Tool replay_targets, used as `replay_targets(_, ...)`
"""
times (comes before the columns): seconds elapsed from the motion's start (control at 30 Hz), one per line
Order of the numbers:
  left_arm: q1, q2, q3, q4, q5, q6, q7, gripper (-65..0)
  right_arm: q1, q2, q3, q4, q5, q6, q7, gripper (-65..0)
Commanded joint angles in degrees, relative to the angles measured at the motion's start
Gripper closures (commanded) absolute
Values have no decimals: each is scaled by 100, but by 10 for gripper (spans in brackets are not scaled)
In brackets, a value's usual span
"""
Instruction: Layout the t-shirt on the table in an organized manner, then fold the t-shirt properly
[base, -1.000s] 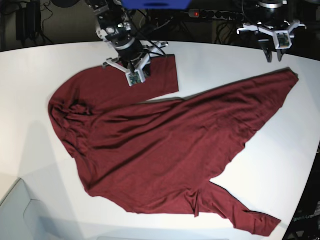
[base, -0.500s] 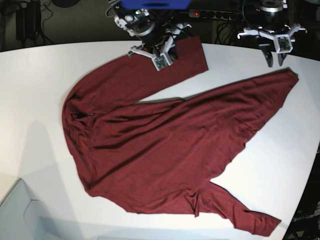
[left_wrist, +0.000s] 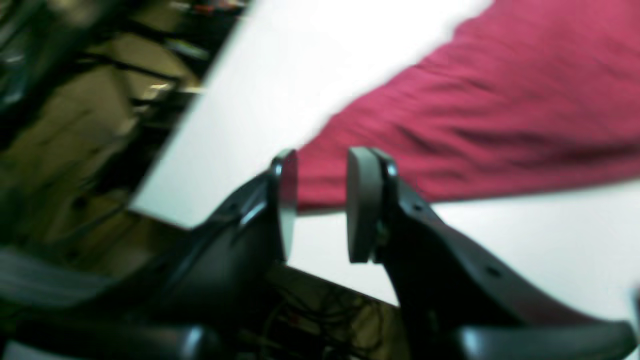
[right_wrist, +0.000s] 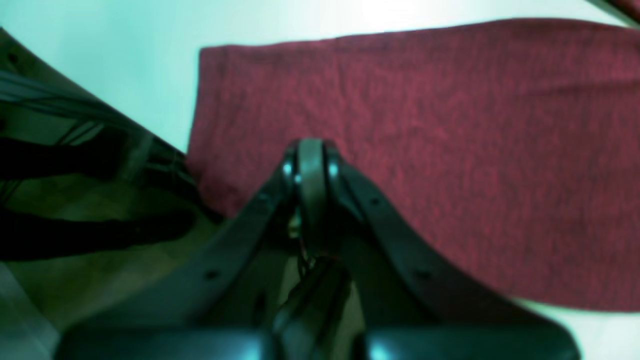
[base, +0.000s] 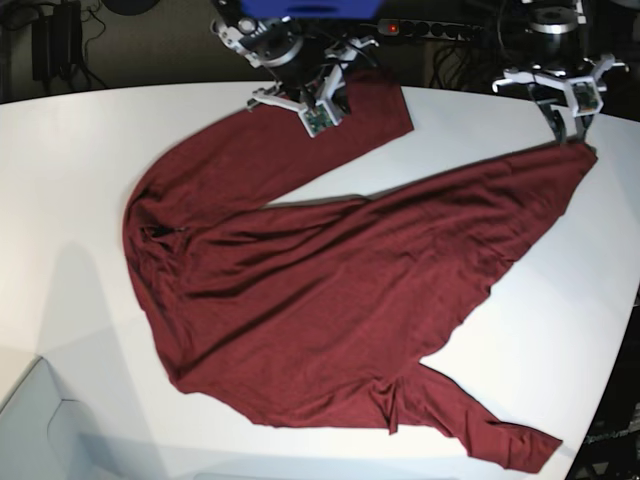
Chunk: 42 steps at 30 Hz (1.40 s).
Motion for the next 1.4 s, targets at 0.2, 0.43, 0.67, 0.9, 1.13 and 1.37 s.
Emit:
replay_targets(0.2, -526, 139, -730, -15, -1, 5, 94, -171, -33, -18, -24, 132, 3, -12, 113, 0)
replay_targets(0.43, -1652, 130, -1873, -420, -36, -12, 1756, -181, -15, 70, 2, 185, 3, -12, 113, 0)
replay_targets(0.67, -1942, -301, -2321, -525, -1179, -874, 2846, -395, 2, 105, 2, 185, 3, -12, 113, 0)
replay_targets(0.9, -2232, -406, -2330, -1220, -1548, -1305, 2776, -428, 73, 105, 2, 176, 3, -12, 86, 0)
replay_targets(1.13, -2715, -406, -2330, -2108, -1522, -1296, 2758, -426, 82, 105, 2, 158, 3, -12, 77, 0)
replay_targets(1.37, -3067, -424, -2321, -2494, -1513, -1296, 2732, -425, 82, 114, 2, 158, 3, -12, 77, 0)
